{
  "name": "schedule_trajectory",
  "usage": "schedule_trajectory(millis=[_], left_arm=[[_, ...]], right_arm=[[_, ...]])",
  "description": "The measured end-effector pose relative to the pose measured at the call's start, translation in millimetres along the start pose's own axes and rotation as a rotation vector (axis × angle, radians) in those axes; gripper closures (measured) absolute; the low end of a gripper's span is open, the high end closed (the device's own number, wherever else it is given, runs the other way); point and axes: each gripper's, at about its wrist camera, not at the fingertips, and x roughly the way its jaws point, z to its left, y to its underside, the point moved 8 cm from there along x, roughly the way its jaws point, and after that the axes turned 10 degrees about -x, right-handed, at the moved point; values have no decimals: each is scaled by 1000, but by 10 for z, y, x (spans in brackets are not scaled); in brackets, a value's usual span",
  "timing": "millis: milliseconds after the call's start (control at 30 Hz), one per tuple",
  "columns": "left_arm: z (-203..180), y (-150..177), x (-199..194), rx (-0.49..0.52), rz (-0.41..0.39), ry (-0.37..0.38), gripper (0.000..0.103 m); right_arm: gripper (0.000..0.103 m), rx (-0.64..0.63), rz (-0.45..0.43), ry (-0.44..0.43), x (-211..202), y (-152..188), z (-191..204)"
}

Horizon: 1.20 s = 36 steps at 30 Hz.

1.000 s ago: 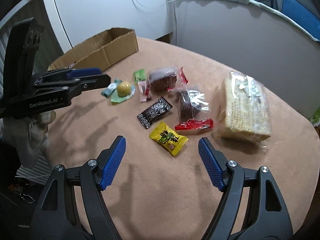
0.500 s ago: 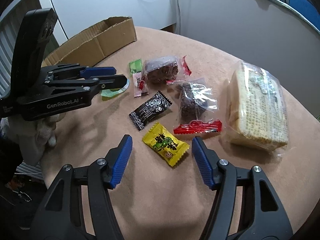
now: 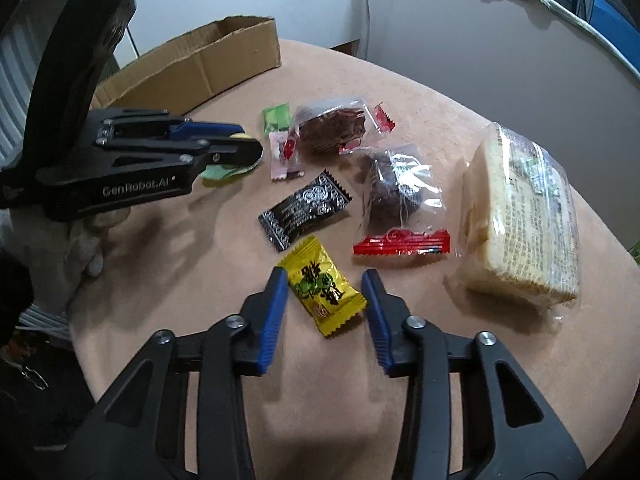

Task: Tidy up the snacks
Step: 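Grasp the yellow candy packet with the right tool while the left tool grasps a round yellow candy, then carry both held snacks over the cardboard box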

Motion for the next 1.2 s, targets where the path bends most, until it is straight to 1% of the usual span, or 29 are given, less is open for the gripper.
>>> schedule_trajectory(millis=[33,100,133,167,200,433,700,833,967,1200], left_arm=[[-9,5,-5,2,-1,0,80],[-22,3,-15,5,-1,4,80],[-35,7,-28,8,-4,6,80],[-49,11,-52,9,-9,8,80],[-70,14,-80,11,-14,15,80],[-163,16,-255,11,-41,52,80],[-180,-20,-603,2,-109,82,80],[-21,-79,-814,-25,-154,74,80],[154,-124,-958,-52,-185,57,80],[431,-182,-1188,-87,-238,28,80]], right_arm=[[69,-2,1,3,-5,5,7],[82,13,-3,-2,-24,16,6],[85,20,-6,-1,-36,28,2],[91,37,-12,-8,-45,34,-10],[92,47,-13,-12,-50,41,-14],[92,93,-40,-4,-156,87,-29],[92,116,-104,12,-484,24,13],[92,118,-141,14,-643,-74,55],[92,117,-166,9,-718,-201,115],[92,101,-197,-9,-727,-507,259]])
